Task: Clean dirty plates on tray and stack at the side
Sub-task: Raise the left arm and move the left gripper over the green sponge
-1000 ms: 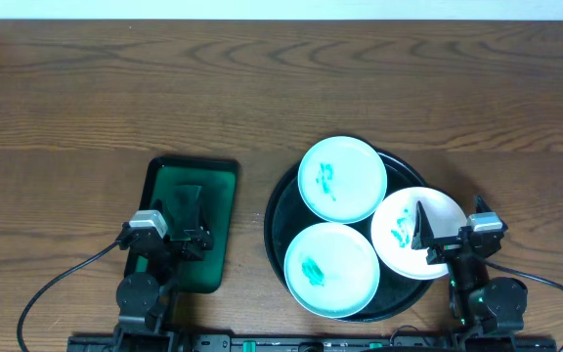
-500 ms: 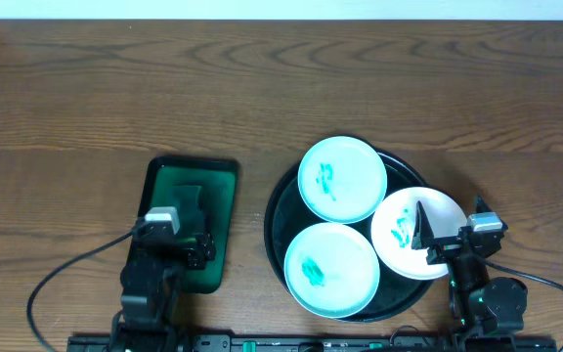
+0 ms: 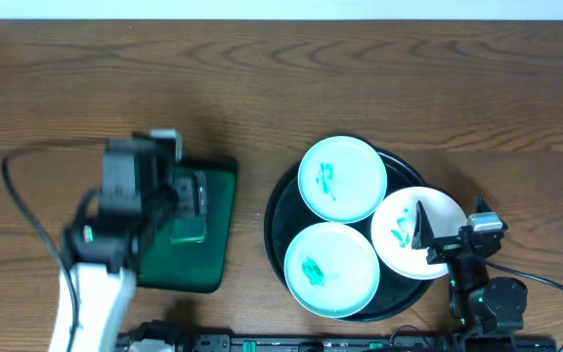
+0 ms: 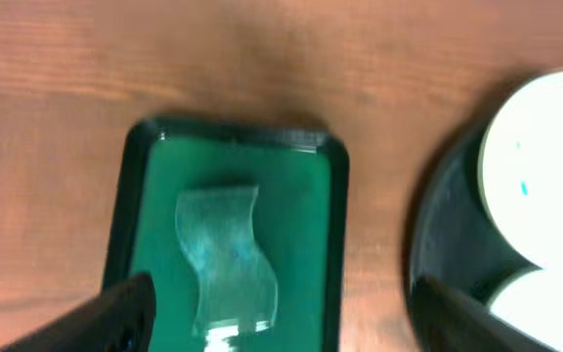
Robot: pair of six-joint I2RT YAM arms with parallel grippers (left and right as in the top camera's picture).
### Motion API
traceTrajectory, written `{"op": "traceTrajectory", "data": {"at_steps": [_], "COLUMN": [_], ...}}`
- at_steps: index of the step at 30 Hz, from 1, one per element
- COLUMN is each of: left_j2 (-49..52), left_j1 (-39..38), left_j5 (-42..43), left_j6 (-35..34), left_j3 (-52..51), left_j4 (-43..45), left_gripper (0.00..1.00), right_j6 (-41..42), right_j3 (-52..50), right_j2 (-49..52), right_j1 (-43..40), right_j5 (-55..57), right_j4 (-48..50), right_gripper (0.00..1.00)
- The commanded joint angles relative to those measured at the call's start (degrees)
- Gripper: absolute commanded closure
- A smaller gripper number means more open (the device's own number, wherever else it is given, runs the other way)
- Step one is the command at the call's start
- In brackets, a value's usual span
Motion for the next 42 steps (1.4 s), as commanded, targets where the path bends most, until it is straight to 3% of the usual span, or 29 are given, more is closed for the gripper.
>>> {"op": "traceTrajectory", "data": {"at_steps": [1, 5, 42], "left_j2": [10.88, 16.65, 17.79], "left_j1": [-0.17, -0.17, -0.17], "left_j5": [2.36, 2.34, 2.27], "left_j6": [0.39, -2.40, -3.34], "left_j3": [15.43, 22.10, 21.94], "left_j4": [-12.57, -19.89, -19.78], "left_gripper": [0.17, 0.17, 0.17], "right_j6": [-0.87, -0.87, -0.87], "right_j3": [-0.07, -0.07, -0.07], "right_j2": [-0.15, -0.15, -0.15], "right_j1": [0.22, 0.22, 0.22], "right_j5": [0.28, 0.28, 0.28], "right_j4": [-0.26, -0.26, -0.26], "right_gripper": [0.01, 0.01, 0.01]}}
